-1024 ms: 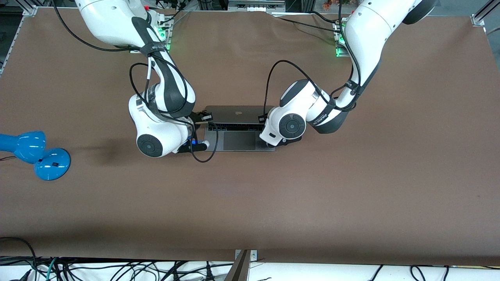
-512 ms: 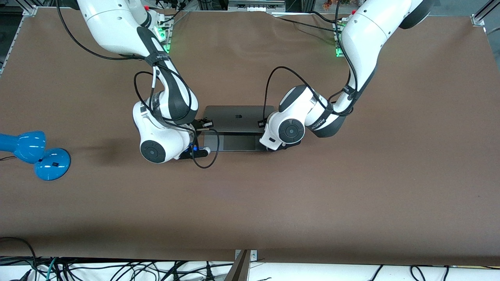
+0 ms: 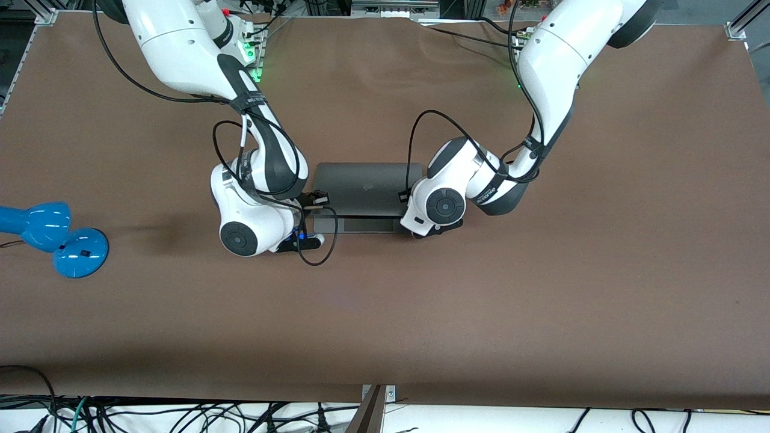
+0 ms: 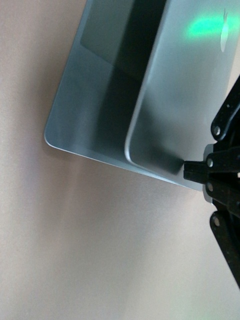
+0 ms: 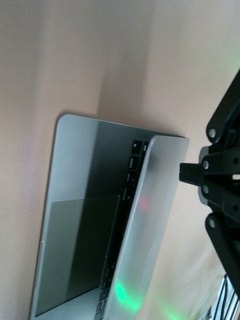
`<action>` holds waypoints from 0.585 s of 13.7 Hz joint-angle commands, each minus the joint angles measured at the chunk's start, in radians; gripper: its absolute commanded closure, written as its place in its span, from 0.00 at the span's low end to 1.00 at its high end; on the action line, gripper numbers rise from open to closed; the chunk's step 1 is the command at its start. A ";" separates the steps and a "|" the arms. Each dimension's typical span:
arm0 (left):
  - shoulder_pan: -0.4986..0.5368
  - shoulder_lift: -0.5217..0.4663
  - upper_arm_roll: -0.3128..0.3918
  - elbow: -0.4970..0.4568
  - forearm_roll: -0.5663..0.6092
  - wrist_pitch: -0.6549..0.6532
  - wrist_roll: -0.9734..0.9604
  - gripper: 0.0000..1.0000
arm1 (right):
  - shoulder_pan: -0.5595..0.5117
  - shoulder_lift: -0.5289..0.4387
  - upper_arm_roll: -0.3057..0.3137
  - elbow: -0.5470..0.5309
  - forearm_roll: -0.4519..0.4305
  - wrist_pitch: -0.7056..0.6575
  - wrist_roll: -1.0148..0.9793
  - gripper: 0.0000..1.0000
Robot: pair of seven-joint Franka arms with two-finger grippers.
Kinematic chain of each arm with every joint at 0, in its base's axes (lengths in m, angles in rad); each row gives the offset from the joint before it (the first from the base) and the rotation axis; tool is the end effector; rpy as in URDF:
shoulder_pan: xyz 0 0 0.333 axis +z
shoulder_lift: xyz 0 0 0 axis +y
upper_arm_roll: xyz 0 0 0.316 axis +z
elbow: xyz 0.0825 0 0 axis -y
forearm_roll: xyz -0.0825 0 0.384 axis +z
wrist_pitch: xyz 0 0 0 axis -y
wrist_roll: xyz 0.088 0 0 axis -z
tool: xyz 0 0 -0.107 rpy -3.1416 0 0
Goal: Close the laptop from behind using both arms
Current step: 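Press the screen down onto the keyboard with both grippers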
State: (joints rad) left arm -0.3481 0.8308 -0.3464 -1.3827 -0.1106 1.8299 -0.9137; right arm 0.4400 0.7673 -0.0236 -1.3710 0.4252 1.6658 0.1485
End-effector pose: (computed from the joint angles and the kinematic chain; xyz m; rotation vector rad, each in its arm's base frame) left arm 0.5542 -0.4158 0.2165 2.9897 0.4961 -0.7758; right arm 0.6052 0.3152 0.2378 -2.7843 -0.1766 0.7978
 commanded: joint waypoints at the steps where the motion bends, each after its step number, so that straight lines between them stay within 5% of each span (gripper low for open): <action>1: -0.017 0.036 0.010 0.042 0.038 0.011 -0.005 1.00 | -0.006 0.027 0.005 0.032 -0.013 0.017 -0.035 1.00; 8: -0.038 0.074 0.037 0.065 0.058 0.031 -0.005 1.00 | -0.015 0.064 0.005 0.032 -0.014 0.049 -0.098 1.00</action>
State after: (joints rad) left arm -0.3603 0.8709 -0.3276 -1.3682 -0.0870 1.8645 -0.9137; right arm 0.4352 0.8047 -0.0237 -1.3707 0.4234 1.7191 0.0734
